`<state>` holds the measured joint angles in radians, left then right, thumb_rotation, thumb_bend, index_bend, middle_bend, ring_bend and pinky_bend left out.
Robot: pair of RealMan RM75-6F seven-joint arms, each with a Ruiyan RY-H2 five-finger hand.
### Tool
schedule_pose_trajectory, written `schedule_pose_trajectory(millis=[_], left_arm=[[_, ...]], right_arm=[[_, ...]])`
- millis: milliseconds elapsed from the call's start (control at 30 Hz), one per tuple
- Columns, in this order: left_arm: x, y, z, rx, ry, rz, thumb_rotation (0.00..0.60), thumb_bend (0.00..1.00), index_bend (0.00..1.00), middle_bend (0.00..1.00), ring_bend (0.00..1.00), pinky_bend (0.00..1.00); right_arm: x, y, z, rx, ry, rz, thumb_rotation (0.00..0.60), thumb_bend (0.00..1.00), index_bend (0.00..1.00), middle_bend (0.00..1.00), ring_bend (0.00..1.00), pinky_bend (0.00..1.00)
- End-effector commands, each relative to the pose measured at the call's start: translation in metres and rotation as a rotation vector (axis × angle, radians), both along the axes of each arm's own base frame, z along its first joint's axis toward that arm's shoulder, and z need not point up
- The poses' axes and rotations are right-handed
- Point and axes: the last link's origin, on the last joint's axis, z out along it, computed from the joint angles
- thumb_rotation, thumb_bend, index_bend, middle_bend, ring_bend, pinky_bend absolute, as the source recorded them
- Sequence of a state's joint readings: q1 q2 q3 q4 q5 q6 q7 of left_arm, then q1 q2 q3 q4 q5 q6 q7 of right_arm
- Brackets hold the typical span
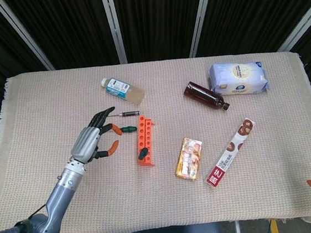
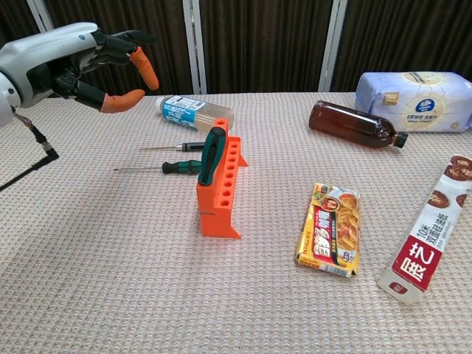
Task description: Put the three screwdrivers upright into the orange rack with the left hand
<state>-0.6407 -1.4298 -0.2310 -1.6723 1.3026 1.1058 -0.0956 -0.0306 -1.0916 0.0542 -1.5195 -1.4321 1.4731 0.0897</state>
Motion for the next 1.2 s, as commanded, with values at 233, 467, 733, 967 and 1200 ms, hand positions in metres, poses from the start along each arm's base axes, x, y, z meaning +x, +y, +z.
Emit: schedule_pose_trajectory(millis=[233, 467, 733, 967, 1200], left_arm=[[-0.028, 0.042, 0.012, 0.155, 0.555, 0.012, 0.600, 0.42, 0.46, 0.00, 0.00, 0.00], [-0.017, 0.057, -0.013, 0.200, 0.817, -0.051, 0.600, 0.31, 0.43, 0.00, 0.00, 0.00], [-0.005, 0.066, -0.049, 0.188, 0.973, -0.077, 0.600, 0.23, 0.38, 0.00, 0.00, 0.00], [0.008, 0.067, -0.079, 0.189, 1.043, -0.121, 0.600, 0.24, 0.38, 0.00, 0.00, 0.00], [0.020, 0.069, -0.102, 0.190, 1.046, -0.149, 0.600, 0.25, 0.38, 0.00, 0.00, 0.00]], right_arm=[[0.003, 0.000, -0.002, 0.004, -0.003, 0.013, 0.600, 0.00, 0.05, 0.00, 0.00, 0.00], [0.005, 0.002, 0.000, 0.000, -0.001, 0.018, 0.600, 0.00, 0.05, 0.00, 0.00, 0.00], [0.004, 0.007, 0.003, -0.013, 0.003, 0.009, 0.600, 0.00, 0.05, 0.00, 0.00, 0.00], [0.003, 0.010, 0.006, -0.021, 0.010, -0.002, 0.600, 0.00, 0.05, 0.00, 0.00, 0.00], [0.001, 0.014, 0.010, -0.028, 0.009, -0.013, 0.600, 0.00, 0.05, 0.00, 0.00, 0.00]])
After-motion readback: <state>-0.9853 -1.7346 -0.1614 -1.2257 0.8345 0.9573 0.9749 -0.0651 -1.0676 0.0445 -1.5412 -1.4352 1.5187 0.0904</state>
